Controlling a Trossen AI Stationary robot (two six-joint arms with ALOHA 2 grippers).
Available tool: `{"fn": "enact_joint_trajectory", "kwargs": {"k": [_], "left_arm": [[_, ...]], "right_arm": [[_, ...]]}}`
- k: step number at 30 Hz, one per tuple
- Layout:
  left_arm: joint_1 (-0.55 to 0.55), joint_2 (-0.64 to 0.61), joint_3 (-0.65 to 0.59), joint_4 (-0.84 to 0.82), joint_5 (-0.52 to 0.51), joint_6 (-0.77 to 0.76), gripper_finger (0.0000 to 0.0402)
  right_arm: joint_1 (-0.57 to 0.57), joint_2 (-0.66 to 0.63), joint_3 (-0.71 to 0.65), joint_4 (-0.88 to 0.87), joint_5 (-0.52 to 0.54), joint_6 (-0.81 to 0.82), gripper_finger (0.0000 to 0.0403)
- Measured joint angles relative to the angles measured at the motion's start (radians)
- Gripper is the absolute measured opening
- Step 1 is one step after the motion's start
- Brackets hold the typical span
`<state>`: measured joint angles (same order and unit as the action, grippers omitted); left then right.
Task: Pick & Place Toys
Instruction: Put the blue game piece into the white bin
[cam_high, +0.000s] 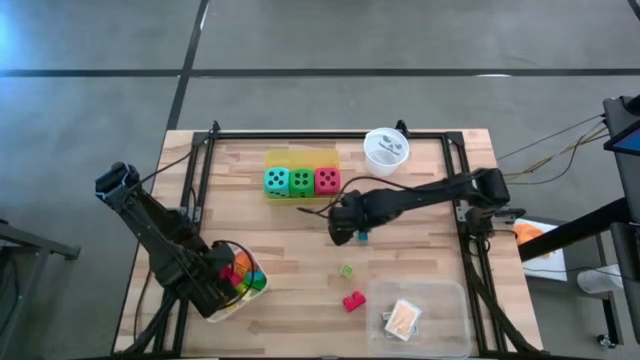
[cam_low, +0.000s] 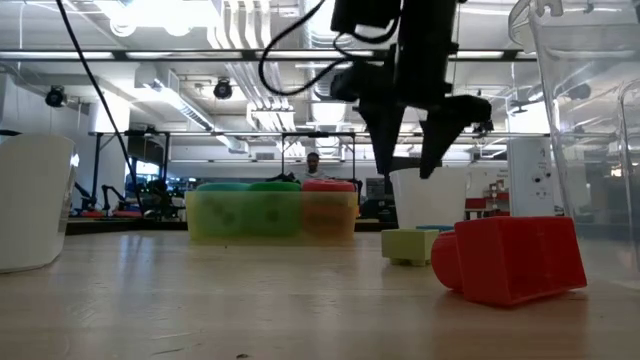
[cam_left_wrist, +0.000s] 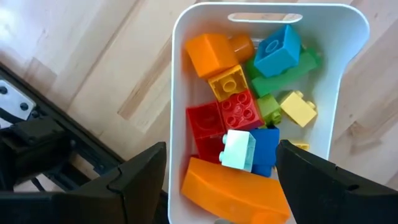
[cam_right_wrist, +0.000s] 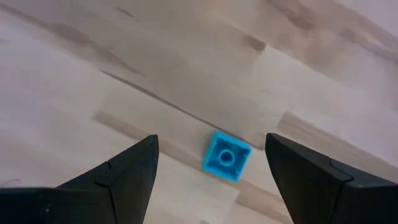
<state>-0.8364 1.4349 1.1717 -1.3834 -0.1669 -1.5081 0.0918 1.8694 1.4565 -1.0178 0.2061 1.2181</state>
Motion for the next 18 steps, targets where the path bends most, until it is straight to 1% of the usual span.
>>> {"fn": "enact_joint_trajectory", "kwargs": {"k": [6, 10, 18], "left_arm": [[0.0, 0.0, 0.0, 0.002, -0.014, 0.017, 0.0287], [0.0, 0.0, 0.0, 0.002, -0.018, 0.017, 0.0287], [-0.003, 0.0, 0.0, 0.003, -0.021, 0.019, 0.0288]], "right_arm": [[-0.006, 0.08, -0.002, -0.027, -0.054, 0.021, 0.0288], [-0.005, 0.138, -0.002, -0.045, -0.062, 0.017, 0.0288], [-0.011, 0.178, -0.008, -0.05, -0.088, -0.002, 0.0288]]}}
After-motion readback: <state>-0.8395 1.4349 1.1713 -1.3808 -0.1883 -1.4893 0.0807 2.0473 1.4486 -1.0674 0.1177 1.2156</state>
